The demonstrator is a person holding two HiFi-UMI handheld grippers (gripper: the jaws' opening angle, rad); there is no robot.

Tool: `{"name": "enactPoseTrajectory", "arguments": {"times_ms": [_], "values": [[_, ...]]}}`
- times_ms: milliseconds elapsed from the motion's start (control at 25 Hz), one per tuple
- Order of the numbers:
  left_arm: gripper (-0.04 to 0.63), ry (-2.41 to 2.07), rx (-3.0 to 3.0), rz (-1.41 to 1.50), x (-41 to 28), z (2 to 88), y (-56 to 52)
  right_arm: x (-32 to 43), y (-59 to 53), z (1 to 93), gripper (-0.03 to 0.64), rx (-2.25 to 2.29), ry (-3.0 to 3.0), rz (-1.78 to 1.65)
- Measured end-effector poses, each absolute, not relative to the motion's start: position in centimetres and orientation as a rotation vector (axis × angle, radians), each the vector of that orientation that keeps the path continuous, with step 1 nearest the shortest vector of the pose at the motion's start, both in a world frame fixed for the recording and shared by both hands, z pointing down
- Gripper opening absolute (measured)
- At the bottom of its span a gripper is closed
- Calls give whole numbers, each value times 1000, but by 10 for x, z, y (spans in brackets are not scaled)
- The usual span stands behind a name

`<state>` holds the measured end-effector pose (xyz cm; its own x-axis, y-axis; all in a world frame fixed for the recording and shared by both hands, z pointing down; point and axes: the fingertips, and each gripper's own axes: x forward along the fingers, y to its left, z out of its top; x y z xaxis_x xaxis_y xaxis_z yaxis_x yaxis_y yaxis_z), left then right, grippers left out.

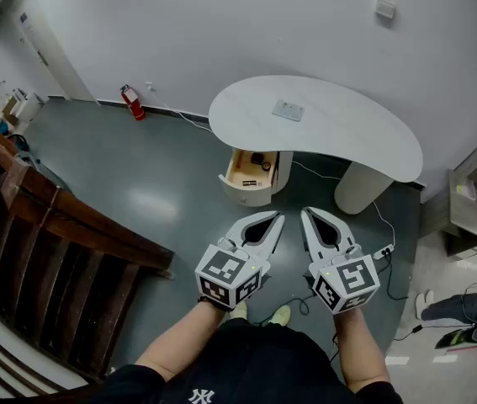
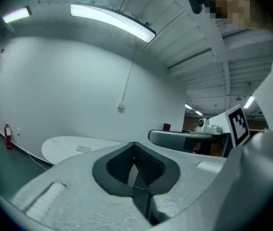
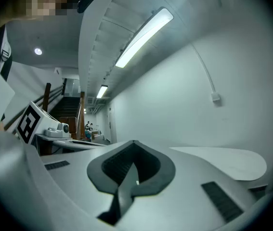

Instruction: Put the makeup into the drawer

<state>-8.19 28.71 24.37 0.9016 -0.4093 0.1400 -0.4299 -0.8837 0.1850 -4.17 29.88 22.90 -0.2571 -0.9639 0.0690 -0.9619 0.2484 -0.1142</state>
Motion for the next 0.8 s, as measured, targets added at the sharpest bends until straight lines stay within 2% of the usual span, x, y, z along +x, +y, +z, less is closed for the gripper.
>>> {"name": "enactPoseTrajectory", "arguments": {"times_ms": [800], "values": [[11,-685,2858,129,-57,241,287,2,313,228,15,-1854,2398,-252]]}}
